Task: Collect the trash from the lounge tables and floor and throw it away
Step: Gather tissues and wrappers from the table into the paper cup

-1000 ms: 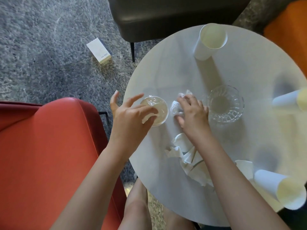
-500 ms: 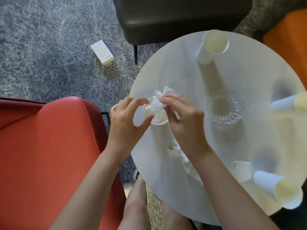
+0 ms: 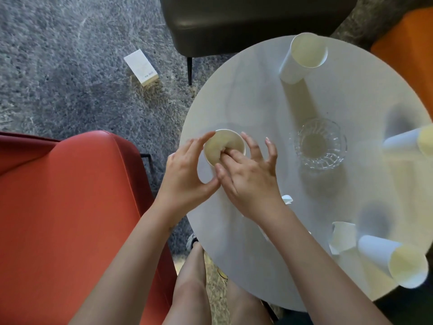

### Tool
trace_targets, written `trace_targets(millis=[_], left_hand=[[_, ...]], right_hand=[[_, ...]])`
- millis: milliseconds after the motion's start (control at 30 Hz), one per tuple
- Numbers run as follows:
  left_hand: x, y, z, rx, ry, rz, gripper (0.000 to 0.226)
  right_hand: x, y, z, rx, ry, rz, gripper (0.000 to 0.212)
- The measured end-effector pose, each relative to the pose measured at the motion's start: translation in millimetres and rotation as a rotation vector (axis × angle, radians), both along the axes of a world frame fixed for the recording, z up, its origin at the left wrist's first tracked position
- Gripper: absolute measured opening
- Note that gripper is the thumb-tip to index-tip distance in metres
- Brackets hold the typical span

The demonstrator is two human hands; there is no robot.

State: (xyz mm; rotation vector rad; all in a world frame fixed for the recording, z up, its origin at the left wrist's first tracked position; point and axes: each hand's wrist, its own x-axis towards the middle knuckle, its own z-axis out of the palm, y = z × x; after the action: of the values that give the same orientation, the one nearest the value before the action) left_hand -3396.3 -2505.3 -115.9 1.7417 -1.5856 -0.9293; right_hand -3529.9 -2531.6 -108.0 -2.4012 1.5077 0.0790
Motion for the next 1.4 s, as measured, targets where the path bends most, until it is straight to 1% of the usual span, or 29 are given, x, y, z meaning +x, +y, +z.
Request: trace_targets(millis=[67,200,333,400,467,533,600,633,667,700,733,800,833,900,967,1033,1100,1200,1300,1400], left_hand=[[-1.8,-1.8,-4.4,0.007,0.016,0.005,0.063],[-6.4,-6.7,-9.8,0.021,0.046,0.028,0.067],[-10.0,-10.7,-9.4,0.016,0.059,0.03,0.068],[-11.6,-12.6,-9.1,0.013,0.047,0.035,0.07],[-15.0,-15.0,-8.0,0.009,0.037,0.038,0.072],[-19.0,-18.0,-7.4,0.002,0.01,0.051,0.071],[-22.7,-20.4,-6.9,-0.007,-0.007,0.07,0.071],[-24.7,-21.1,-7.1,-0.011,-0.002,0.076,0.07],[-26.9,-21.6,-7.7,-0.016,0.005,0.076,0.07],[-29.5,-21.8,-8.9,-0.02,0.01,0.075,0.069],[-32.6,-21.8,-10.2,-0.022,0.011,0.073,0.069],[-39.3,-22.0,-13.5,-0.025,0.005,0.072,0.069],[-42.6,-22.0,-15.1,-0.026,0.001,0.072,0.069],[-48.5,-21.5,-18.0,-0.023,0.002,0.066,0.069],[-52.5,-20.1,-20.8,-0.026,0.001,0.051,0.07],[-55.2,-18.0,-22.7,-0.027,-0.003,0.047,0.071],[-57.3,-16.3,-23.6,-0.026,0.0,0.052,0.071],[-60.2,-14.8,-23.0,-0.024,0.003,0.049,0.072],[-63.3,-13.1,-21.2,-0.018,0.011,0.036,0.071],[-66.3,-11.9,-17.1,-0.008,0.024,0.029,0.073]], right_hand=[[4.5,-4.8,-1.2,0.022,0.009,-0.006,0.063],[2.1,-11.5,-1.2,0.097,-0.011,0.021,0.049],[-15.4,-11.2,12.0,0.133,-0.138,0.027,0.052],[-25.5,-9.0,21.1,0.086,-0.204,0.023,0.052],[-36.0,-6.7,28.4,0.011,-0.314,-0.015,0.049],[-50.6,-4.9,32.0,-0.097,-0.461,-0.136,0.038],[-70.0,-1.4,30.3,-0.181,-0.504,-0.31,0.028],[-79.9,1.3,27.1,-0.18,-0.474,-0.39,0.023],[-88.5,5.4,22.4,-0.133,-0.419,-0.45,0.021],[-95.0,10.8,16.7,-0.048,-0.351,-0.485,0.026],[-99.6,17.8,10.6,0.05,-0.279,-0.487,0.036],[-103.3,33.1,-0.5,0.185,-0.153,-0.392,0.062],[-103.9,39.5,-5.5,0.219,-0.111,-0.327,0.073],[-105.5,49.1,-13.6,0.261,-0.072,-0.259,0.088],[-107.1,54.8,-19.7,0.263,-0.046,-0.282,0.091],[-108.6,59.3,-24.8,0.218,-0.057,-0.33,0.079],[-110.9,62.2,-28.0,0.2,-0.127,-0.385,0.066],[-116.5,62.2,-26.6,0.22,-0.272,-0.444,0.059],[-122.5,56.6,-11.5,0.144,-0.437,-0.514,0.061],[-120.8,43.5,13.4,0.03,-0.683,-0.609,0.07]])
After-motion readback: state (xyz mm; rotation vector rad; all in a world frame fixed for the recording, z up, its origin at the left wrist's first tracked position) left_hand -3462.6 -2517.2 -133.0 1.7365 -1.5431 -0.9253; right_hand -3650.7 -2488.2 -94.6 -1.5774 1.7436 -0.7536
